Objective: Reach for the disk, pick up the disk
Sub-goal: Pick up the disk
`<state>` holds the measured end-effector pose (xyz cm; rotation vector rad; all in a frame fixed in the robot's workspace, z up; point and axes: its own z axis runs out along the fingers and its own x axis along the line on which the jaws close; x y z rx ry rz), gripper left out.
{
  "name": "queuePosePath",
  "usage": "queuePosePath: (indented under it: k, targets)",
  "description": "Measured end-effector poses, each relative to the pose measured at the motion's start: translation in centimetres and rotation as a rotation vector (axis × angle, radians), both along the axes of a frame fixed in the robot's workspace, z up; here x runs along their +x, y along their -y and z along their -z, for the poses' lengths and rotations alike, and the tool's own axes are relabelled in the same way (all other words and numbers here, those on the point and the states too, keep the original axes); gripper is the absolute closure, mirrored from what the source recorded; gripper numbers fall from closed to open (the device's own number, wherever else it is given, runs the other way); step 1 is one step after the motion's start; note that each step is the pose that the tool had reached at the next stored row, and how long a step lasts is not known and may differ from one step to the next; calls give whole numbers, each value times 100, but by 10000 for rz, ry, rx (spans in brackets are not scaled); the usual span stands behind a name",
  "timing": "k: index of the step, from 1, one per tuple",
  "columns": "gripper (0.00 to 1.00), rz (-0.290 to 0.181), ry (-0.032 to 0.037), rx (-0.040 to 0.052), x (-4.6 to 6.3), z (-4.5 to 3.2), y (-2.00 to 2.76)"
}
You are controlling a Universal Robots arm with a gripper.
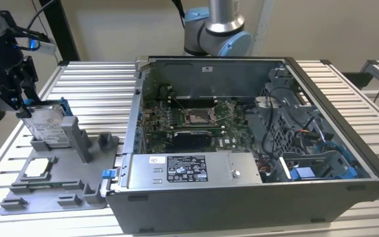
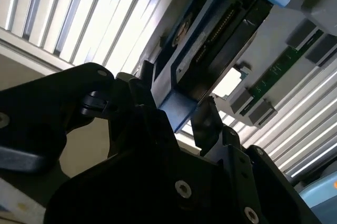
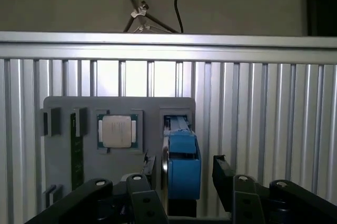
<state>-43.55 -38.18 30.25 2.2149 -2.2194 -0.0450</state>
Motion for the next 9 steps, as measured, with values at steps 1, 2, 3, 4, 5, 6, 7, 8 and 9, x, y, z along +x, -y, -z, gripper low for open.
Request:
queuePosePath:
  k: [1,2,3,4,5,6,7,8,9]
  targets:
    - [0,0,0,0,5,8,0]
    - [0,0,2,1,9,16,0]
    - [0,0,2,1,14,24,0]
    - [0,0,3,1,17,32,0]
    - [0,0,3,2,20,42,0]
    - [0,0,3,2,23,51,0]
    - [0,0,2,1,25,59,0]
    - [0,1,2,1,26,69,-1]
    - [0,0,3,1,27,78,-1]
